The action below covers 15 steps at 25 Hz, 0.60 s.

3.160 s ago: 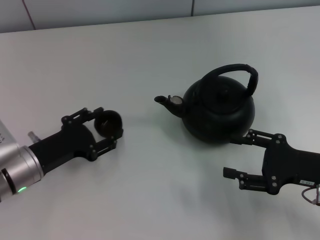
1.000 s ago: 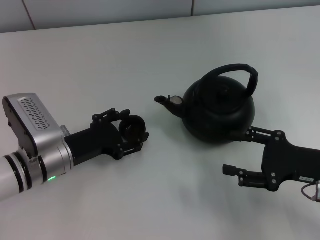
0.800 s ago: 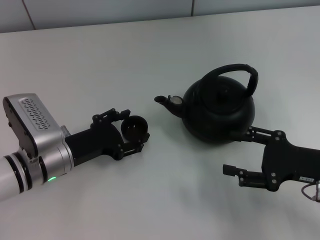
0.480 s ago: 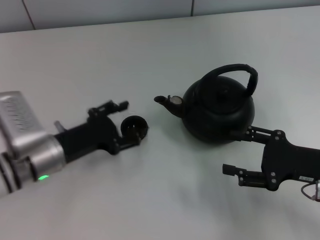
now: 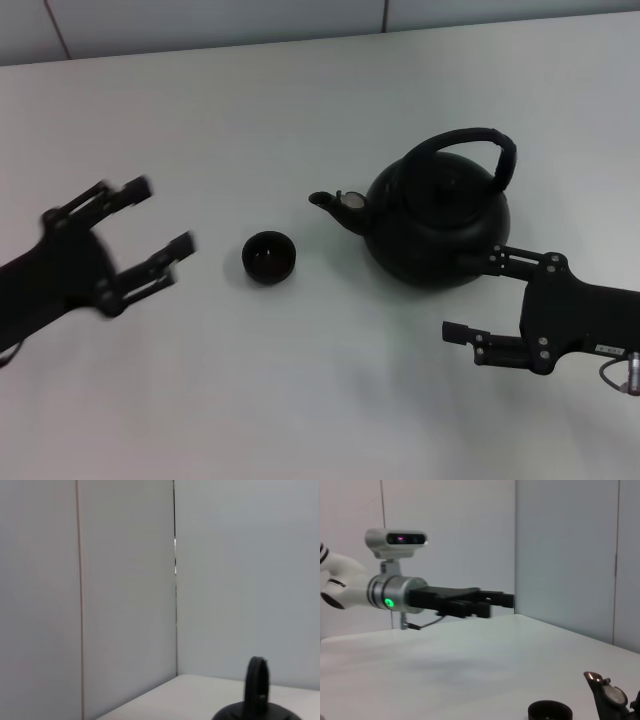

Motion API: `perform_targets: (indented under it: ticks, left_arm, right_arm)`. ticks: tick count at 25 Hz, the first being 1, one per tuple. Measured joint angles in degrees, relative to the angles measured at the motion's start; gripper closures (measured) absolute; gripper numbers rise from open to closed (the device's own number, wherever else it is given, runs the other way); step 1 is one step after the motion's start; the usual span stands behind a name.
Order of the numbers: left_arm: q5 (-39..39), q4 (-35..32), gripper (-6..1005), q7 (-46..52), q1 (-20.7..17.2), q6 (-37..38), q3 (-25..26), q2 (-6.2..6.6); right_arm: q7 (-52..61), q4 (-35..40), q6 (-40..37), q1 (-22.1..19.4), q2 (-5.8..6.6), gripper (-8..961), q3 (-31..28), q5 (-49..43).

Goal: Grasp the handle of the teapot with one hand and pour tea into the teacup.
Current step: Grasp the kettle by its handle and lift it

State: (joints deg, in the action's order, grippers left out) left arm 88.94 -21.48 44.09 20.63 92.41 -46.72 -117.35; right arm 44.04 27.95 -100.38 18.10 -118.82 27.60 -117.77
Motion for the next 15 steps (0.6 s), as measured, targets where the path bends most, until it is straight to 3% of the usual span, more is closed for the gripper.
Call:
perform_targets:
  ticks: [2,6,8,15]
  left_arm:
    - [0.17,-1.31,222,1.86,-2.66,2.33,-0.17,1.18]
    - [0.15,-1.48,221,3.08,-4.30,4.16,0.09,2.51]
    - [0.27,-1.85,221,3.83,-4.90,5.04,-0.22,3.77]
    - [5.90,-4.52,221,3.46,-5.45,4.50,-0.22,4.54]
  right_arm:
    - [0.00,0.00,0.02,0.13,0.00,211,-0.02,0.00]
    - [0.00,0.00,0.02,0.25,-0.01,212,-0.08,0.00]
    - [0.00,0.00,0.02,0.47,-0.01,212,-0.10,0.00]
    - [0.00,-0.03,0.02,0.49,0.00,212,-0.63,0.00]
